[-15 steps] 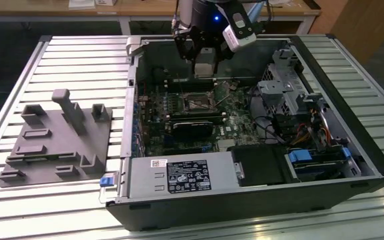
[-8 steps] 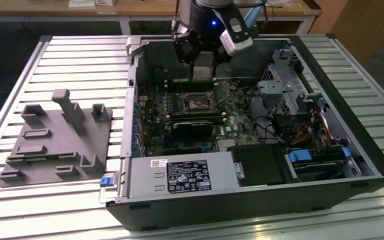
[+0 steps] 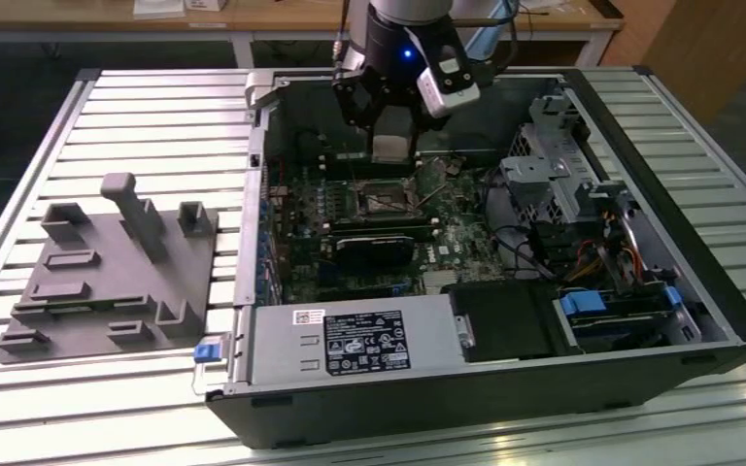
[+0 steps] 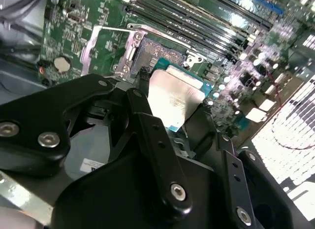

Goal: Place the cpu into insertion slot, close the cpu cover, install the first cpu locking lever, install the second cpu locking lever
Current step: 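Place the cpu into insertion slot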

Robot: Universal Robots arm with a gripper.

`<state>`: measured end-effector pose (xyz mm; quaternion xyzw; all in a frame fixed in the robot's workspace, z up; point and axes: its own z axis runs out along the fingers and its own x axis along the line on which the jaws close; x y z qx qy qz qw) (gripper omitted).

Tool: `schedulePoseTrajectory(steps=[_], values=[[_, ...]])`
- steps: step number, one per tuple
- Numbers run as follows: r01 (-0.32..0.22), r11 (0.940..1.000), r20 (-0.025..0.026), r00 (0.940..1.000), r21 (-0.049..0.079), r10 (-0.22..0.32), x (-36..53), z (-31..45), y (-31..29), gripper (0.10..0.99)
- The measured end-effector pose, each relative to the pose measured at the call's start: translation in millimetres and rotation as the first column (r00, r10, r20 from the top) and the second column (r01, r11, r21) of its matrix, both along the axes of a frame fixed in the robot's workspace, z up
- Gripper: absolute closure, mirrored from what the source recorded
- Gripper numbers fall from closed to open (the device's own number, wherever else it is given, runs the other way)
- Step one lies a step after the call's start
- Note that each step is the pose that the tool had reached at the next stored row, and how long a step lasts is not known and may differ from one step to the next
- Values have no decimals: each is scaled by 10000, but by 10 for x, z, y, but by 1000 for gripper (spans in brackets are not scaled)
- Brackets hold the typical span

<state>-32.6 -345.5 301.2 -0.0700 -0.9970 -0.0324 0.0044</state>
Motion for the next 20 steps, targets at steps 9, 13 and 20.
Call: schedulePoseTrajectory(steps=[9, 13, 20], values=[[1627, 9867, 1, 9867, -1, -1627, 0, -52, 0, 545], [2342, 9722, 1, 9722, 1, -2342, 0, -76, 0, 545], [3559, 9345, 2, 9345, 0, -3559, 0, -117, 0, 545]])
